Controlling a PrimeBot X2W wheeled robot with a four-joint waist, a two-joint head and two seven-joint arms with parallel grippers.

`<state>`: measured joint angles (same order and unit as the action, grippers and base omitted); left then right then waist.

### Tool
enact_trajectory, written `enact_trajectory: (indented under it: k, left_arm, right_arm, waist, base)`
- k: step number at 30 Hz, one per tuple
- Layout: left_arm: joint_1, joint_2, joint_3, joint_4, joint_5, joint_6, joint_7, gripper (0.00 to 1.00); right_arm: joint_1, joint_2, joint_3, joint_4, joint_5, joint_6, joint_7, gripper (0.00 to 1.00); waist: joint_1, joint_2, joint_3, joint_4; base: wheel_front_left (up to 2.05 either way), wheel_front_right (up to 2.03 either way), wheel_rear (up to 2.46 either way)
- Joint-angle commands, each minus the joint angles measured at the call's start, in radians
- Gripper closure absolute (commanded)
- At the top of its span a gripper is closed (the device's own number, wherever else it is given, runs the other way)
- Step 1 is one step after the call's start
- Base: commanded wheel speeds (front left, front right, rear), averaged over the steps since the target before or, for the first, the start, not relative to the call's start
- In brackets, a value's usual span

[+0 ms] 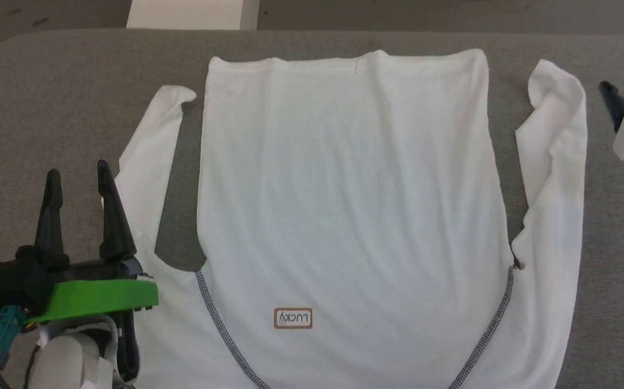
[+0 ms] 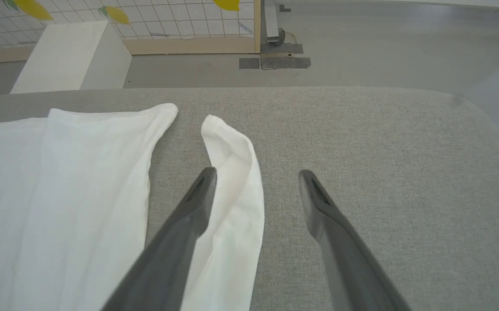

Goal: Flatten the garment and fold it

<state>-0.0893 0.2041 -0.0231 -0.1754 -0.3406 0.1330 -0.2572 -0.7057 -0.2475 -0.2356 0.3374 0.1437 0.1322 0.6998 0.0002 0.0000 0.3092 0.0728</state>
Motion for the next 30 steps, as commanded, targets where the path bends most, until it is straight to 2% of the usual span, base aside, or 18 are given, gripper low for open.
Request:
enact_trajectory:
  k: [1,8,14,15,16,17,23,30]
  left_arm:
    - [-0.024,-0.014,0.009,-0.002,0.011,-0.013,-0.004,0.00]
    - [-0.054,-0.079,0.041,-0.008,0.053,-0.070,-0.004,0.00]
    - [-0.069,-0.111,0.061,-0.002,0.081,-0.108,-0.004,0.00]
    - [-0.069,-0.114,0.063,0.000,0.084,-0.113,-0.004,0.00]
    - [-0.070,-0.118,0.067,0.004,0.088,-0.118,-0.004,0.00]
    - [-0.070,-0.121,0.069,0.006,0.091,-0.122,-0.004,0.00]
    - [-0.061,-0.136,0.082,0.031,0.101,-0.147,-0.004,0.00]
    - [-0.029,-0.147,0.095,0.049,0.105,-0.166,-0.004,0.00]
  right_arm:
    - [-0.038,-0.012,0.012,0.024,-0.021,-0.002,0.006,0.00]
    - [-0.158,-0.061,0.065,0.137,-0.112,-0.002,0.026,0.00]
    - [-0.194,-0.076,0.079,0.194,-0.137,-0.002,0.019,0.00]
    - [-0.197,-0.075,0.078,0.202,-0.136,-0.002,0.017,0.32]
    - [-0.201,-0.073,0.079,0.209,-0.134,-0.002,0.012,0.96]
    - [-0.203,-0.071,0.078,0.214,-0.129,-0.002,0.006,1.00]
    - [-0.171,-0.077,0.068,0.207,-0.064,-0.002,-0.053,1.00]
    - [0.012,-0.121,-0.037,0.087,0.058,-0.002,-0.136,1.00]
  waist:
    - [-0.0002,0.0000,0.104,0.043]
    - [-0.0002,0.0000,0.177,0.083]
    - [-0.0002,0.0000,0.200,0.098]
    - [-0.0002,0.0000,0.200,0.098]
    - [-0.0002,0.0000,0.199,0.096]
    - [-0.0002,0.0000,0.195,0.094]
    - [-0.0002,0.0000,0.129,0.069]
    - [-0.0002,0.0000,0.008,0.037]
  base:
    - [0.00,0.00,0.00]
    - [0.00,0.00,0.00]
    - [0.00,0.00,0.00]
    - [0.00,0.00,0.00]
    - [0.00,0.00,0.00]
    - [0.00,0.00,0.00]
    - [0.00,0.00,0.00]
    - [0.00,0.00,0.00]
